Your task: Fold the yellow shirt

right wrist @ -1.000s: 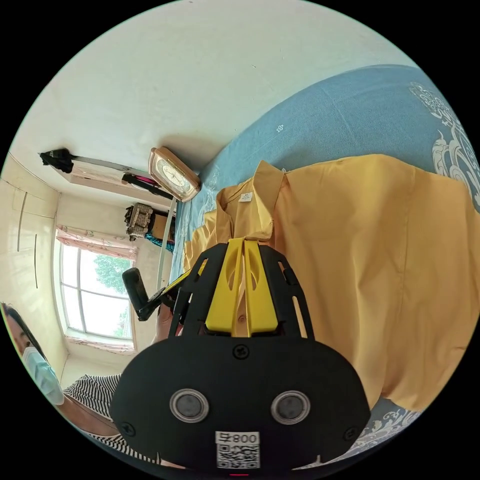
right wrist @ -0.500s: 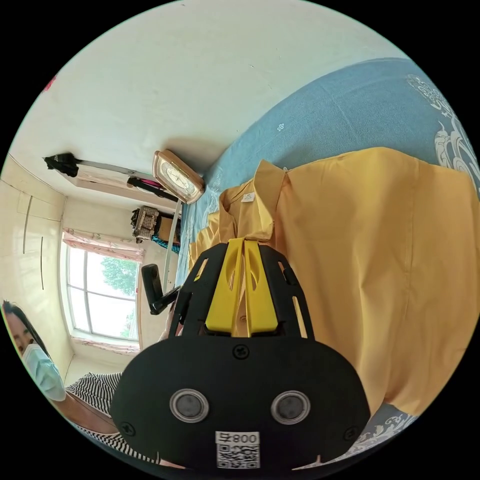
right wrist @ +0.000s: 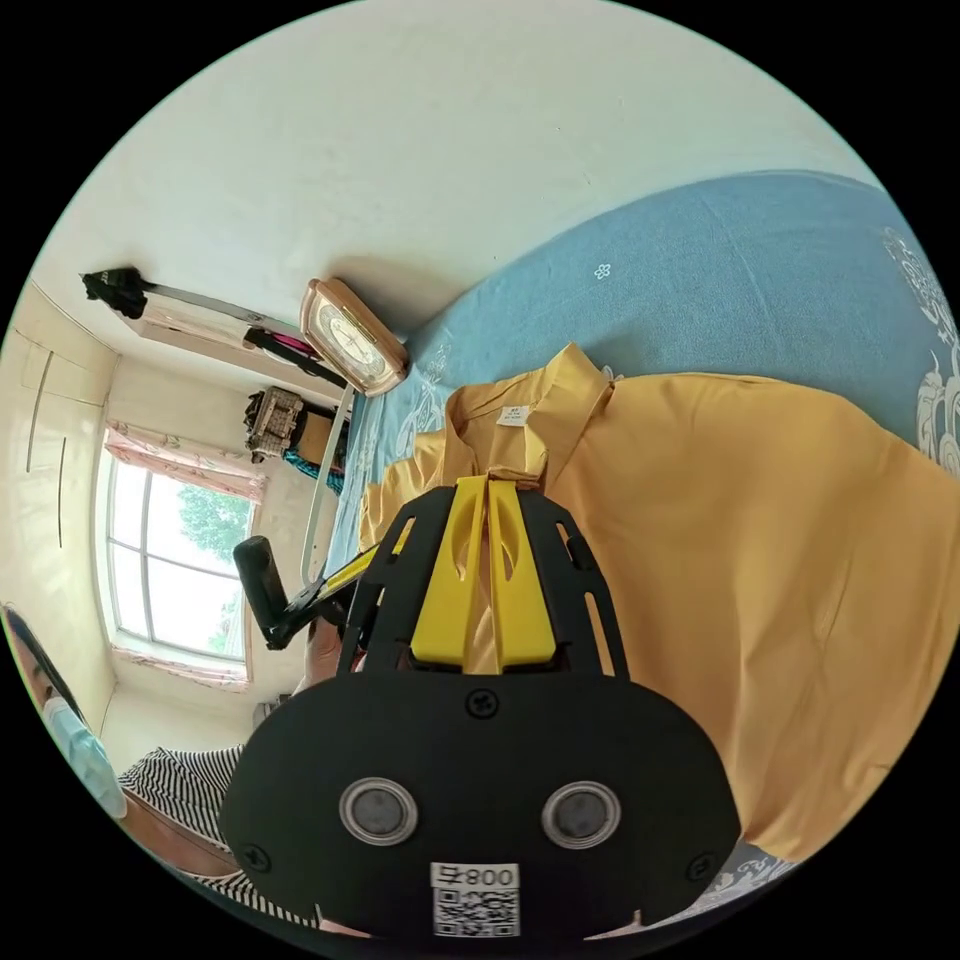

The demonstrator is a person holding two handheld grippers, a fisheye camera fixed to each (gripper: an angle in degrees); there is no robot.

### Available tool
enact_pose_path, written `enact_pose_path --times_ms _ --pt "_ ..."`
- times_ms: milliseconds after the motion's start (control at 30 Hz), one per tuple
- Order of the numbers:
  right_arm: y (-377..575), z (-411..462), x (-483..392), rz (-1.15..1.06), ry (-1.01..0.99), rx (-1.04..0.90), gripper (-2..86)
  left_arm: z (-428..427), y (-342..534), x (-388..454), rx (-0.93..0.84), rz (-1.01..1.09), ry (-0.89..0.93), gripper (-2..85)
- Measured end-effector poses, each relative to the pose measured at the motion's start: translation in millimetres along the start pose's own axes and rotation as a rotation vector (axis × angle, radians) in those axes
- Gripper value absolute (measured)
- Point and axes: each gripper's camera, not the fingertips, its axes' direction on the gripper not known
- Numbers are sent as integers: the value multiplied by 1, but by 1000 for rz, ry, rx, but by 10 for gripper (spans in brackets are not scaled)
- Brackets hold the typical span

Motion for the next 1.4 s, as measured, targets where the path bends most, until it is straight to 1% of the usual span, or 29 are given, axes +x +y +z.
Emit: enact_pose_path --times_ms 67,133,200,267,367,467,533,567,633,667,733,800,867,900,967,1000,1033,1067,1100,1167,1300,1333,1367,1400 --pt "0 10 -5 -3 16 -11 1 10 2 -7 -61 -32 -3 65" --pt "2 20 -11 -2 15 -14 1 14 3 -5 -95 -29 28 37" --pt "2 24 -15 0 3 -16 1 11 3 -1 -84 -40 56 21" --pt "0 27 -21 -7 4 -8 2 -1 -3 13 -44 -10 131 13" --pt "-5 33 -34 -26 4 2 2 -9 -16 40 -26 40 173 10" --pt "-15 51 -51 -49 50 -25 3 4 -29 65 -80 83 128 13" --pt "-24 77 -65 -91 126 -102 5 19 -31 74 -148 94 51 19" --pt "-26 85 -68 -100 162 -128 6 24 -30 75 -176 84 42 26" --pt "-30 114 -72 -95 275 -223 10 12 -26 77 -147 81 85 39" --pt "-29 118 -74 -104 283 -234 12 -1 -21 76 -121 75 107 51" --pt "-23 115 -85 -135 310 -190 24 -25 -11 71 -77 61 147 61" --pt "-17 107 -92 -156 287 -173 38 -57 6 62 -26 47 167 67" --pt "-5 90 -94 -173 291 -139 50 -107 37 41 34 27 121 75" --pt "6 72 -93 -177 288 -113 54 -120 46 33 46 9 93 77" --pt "28 43 -86 -178 324 -73 57 -174 83 -10 104 -107 -67 81" --pt "46 22 -78 -169 380 -52 57 -187 93 -23 120 -159 -108 81" --pt "65 3 -68 -153 442 -36 58 -208 112 -52 134 -264 -148 82" --pt "75 -6 -61 -138 473 -34 58 -224 129 -81 139 -369 -142 83" --pt "94 -21 -49 -105 519 -25 59 -230 137 -93 148 -415 -132 83" --pt "118 -32 -34 -54 545 -46 60 -238 153 -126 154 -538 -81 80" --pt "142 -14 -24 -26 682 -101 58 -229 144 -134 155 -597 -42 48" --pt "142 -2 -23 -26 715 -132 54 -224 142 -136 150 -618 35 30" --pt "142 -1 -26 -33 721 -116 52 -221 142 -135 146 -638 68 24" --pt "140 2 -30 -37 736 -120 37 -224 144 -132 162 -647 59 20"
